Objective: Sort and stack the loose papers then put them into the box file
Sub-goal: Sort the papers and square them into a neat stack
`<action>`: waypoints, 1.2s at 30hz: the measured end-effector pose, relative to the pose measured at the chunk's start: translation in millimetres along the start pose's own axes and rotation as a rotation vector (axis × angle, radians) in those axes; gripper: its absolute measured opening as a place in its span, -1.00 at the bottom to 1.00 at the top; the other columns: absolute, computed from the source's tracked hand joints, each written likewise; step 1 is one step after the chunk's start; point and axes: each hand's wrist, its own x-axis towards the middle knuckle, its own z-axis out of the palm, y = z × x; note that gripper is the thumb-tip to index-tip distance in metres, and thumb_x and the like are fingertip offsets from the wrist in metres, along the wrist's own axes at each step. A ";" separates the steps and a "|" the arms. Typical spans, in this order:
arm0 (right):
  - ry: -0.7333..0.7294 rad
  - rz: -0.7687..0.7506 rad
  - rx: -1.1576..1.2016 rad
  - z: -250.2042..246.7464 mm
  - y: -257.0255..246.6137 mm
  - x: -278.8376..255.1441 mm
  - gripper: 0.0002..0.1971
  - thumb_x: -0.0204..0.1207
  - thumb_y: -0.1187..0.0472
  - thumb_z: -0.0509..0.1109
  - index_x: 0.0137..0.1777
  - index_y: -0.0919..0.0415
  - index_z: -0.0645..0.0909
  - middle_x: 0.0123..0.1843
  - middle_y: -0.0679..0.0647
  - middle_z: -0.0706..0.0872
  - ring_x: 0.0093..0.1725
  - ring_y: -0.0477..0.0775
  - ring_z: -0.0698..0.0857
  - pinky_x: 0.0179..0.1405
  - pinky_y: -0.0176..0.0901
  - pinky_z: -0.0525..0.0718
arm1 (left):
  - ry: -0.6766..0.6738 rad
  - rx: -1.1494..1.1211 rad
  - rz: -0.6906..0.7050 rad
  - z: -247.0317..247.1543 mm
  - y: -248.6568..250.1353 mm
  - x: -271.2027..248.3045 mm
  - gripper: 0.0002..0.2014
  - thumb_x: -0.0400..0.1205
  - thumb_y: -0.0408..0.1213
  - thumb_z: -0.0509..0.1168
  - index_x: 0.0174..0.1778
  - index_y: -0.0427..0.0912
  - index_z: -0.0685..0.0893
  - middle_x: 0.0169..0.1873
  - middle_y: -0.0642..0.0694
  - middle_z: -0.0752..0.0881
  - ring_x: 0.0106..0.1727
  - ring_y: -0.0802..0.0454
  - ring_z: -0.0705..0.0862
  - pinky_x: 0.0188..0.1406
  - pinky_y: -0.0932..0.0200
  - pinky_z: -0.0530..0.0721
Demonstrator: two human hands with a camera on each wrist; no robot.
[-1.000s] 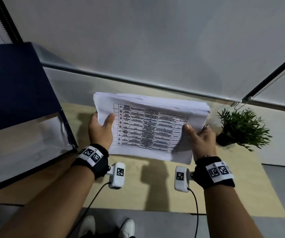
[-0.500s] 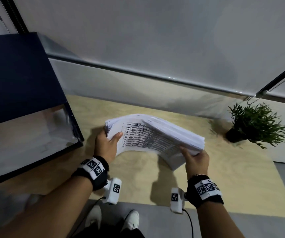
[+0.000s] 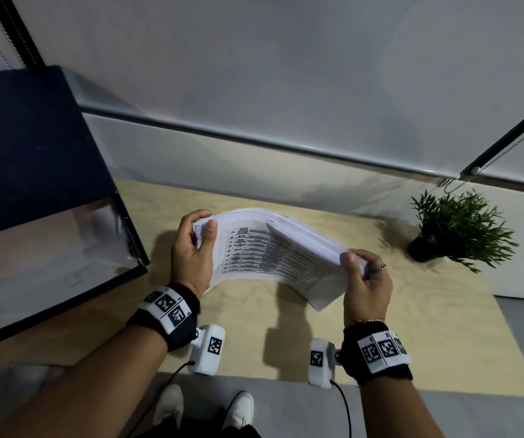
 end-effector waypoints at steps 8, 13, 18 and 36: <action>0.055 -0.034 0.028 0.8 6.9 2.9 -0.84 0.46 0.39 0.46 -0.17 0.09 0.68 -0.17 -0.09 0.82 -0.13 -0.05 0.72 -0.04 -0.07 0.64 | 0.100 0.033 -0.014 7.3 -2.8 13.6 -0.91 0.68 -0.30 0.26 -0.13 -0.09 0.63 -0.25 0.06 0.71 -0.15 0.05 0.66 -0.05 0.02 0.64; -0.102 -0.132 -0.173 2.8 -0.3 1.8 -0.67 0.36 0.35 0.62 0.09 0.17 0.66 0.02 -0.02 0.78 -0.01 -0.16 0.72 0.04 -0.23 0.64 | 0.091 0.130 0.000 11.2 7.7 16.7 -0.84 0.65 -0.42 0.23 -0.10 -0.10 0.68 -0.20 0.03 0.74 -0.20 0.26 0.65 -0.08 0.29 0.61; -0.211 -0.360 -0.570 -3.1 4.7 10.5 -0.47 0.29 0.28 0.67 0.27 0.12 0.64 0.20 0.04 0.62 0.16 0.02 0.66 0.27 -0.34 0.53 | 0.055 0.359 0.130 10.7 22.1 20.4 -0.87 0.60 -0.30 0.32 0.02 -0.09 0.73 -0.07 0.03 0.78 -0.07 0.17 0.67 0.06 0.06 0.65; -0.142 -0.514 -0.582 -16.3 3.7 0.2 -0.71 0.42 0.49 0.52 0.14 0.29 0.74 0.03 0.16 0.67 0.04 -0.22 0.56 0.18 -0.56 0.46 | -0.600 1.361 0.529 32.9 37.6 17.9 -0.63 0.65 -0.13 0.31 0.32 0.08 0.36 0.13 0.03 0.71 0.12 -0.13 0.63 -0.01 -0.13 0.53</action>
